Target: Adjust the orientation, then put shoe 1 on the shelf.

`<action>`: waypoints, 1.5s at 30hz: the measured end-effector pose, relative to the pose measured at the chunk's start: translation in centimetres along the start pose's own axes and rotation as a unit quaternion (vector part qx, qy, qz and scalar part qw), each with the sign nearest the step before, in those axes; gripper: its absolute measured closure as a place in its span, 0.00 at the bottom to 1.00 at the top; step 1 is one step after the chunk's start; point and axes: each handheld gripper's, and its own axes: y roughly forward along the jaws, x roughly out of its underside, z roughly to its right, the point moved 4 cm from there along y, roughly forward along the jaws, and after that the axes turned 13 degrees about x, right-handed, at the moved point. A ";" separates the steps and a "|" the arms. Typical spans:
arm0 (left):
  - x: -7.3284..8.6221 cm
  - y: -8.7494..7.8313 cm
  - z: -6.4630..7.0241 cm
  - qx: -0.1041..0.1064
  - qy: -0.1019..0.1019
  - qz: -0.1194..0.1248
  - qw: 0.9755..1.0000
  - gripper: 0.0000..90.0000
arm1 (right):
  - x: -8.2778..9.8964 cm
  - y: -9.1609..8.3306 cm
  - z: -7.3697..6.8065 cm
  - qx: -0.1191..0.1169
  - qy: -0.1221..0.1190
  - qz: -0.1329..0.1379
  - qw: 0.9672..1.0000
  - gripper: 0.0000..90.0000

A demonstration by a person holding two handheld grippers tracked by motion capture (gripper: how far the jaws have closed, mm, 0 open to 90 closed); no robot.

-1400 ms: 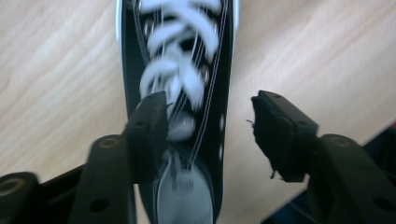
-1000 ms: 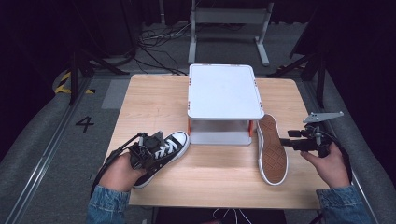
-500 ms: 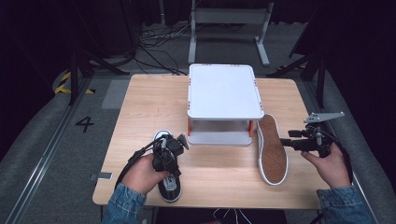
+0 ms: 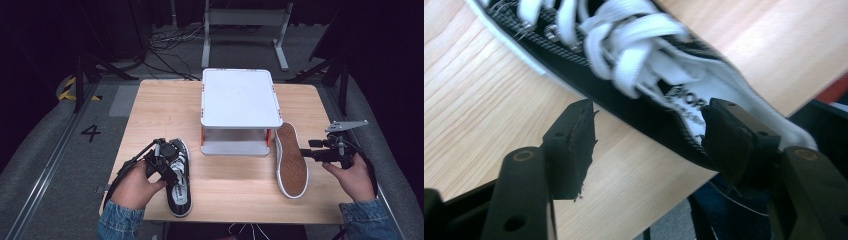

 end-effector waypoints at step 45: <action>-3.8 -4.1 -3.3 -0.039 0.028 0.148 0.988 0.87 | 0.7 -0.7 0.9 0.013 0.017 0.002 1.000 0.47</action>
